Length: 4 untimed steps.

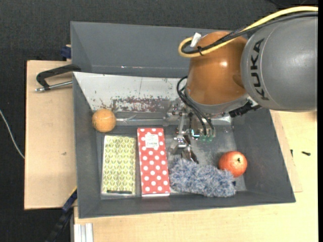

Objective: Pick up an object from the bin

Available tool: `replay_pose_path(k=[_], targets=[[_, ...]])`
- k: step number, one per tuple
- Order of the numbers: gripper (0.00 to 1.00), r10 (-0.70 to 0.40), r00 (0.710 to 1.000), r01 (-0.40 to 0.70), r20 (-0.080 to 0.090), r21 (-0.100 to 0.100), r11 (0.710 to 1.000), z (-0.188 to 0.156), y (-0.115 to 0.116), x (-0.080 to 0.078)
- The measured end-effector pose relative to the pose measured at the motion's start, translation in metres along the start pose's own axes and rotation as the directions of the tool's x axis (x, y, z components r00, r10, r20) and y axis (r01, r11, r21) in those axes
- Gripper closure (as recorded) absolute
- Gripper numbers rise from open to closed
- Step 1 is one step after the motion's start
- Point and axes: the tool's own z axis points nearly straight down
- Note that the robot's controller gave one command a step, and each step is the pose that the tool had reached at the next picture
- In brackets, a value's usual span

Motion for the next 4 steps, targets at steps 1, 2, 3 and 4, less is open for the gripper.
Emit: replay_pose_path(k=[1,2,3,4], targets=[[0.0,0.002,1.0,-0.002,0.008,-0.001,1.0,-0.004,0.0,-0.002],[0.0,-0.1,0.995,0.1,0.01,0.0,0.995,0.047,-0.039,0.016],[0.0,-0.208,0.978,0.208,0.005,0.001,0.978,0.055,-0.079,0.041],[0.0,-0.042,0.999,0.042,0.01,0.0,0.999,0.043,-0.08,0.035]])
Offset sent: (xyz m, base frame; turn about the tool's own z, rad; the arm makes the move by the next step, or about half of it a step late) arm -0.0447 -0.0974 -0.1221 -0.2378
